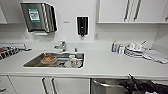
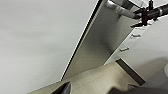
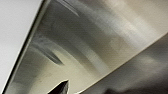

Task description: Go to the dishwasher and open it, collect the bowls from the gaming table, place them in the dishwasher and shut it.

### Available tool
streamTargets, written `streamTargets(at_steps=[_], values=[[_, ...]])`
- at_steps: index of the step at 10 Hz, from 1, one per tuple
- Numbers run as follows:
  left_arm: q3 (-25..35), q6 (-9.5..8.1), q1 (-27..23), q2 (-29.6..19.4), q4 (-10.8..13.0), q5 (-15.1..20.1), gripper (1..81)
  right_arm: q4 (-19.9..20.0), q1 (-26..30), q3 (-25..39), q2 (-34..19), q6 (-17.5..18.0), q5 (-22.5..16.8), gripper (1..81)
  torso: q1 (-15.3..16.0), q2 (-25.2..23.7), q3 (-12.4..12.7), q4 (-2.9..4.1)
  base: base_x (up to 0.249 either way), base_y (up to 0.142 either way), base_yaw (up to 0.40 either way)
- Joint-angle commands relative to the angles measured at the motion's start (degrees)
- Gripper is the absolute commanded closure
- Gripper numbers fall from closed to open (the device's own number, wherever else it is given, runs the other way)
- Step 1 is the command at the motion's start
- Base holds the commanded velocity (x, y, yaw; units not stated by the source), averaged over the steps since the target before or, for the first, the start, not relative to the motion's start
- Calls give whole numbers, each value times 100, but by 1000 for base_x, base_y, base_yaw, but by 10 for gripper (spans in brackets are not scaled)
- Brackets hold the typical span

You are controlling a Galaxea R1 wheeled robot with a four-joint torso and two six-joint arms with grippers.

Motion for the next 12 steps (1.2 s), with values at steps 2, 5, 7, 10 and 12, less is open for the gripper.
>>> streamTargets(at_steps=[2, 5, 7, 10, 12], values=[[121, -10, -511, -185, 54, 54, 10, -140, -342, 232, -316, -676, -1110, 10, 0, 0, 0, 0, 0, 0, 0], [121, -19, -511, -176, 36, 45, 10, -140, -562, 241, -316, -791, -987, 10, 0, 0, 5, 0, 0, 0, 0], [121, -19, -519, -150, 36, 54, 10, -140, -719, 241, -307, -808, -837, 10, 0, 0, 6, 0, 0, 0, 0], [113, -19, -519, -124, 36, 54, 10, -131, -887, 171, -307, -931, -696, 10, 0, 0, 11, 0, -21, 0, 0], [113, -19, -511, -114, 36, 62, 10, -131, -905, 170, -307, -931, -696, 10, 2, 2, 9, 0, -76, 0, 0]])
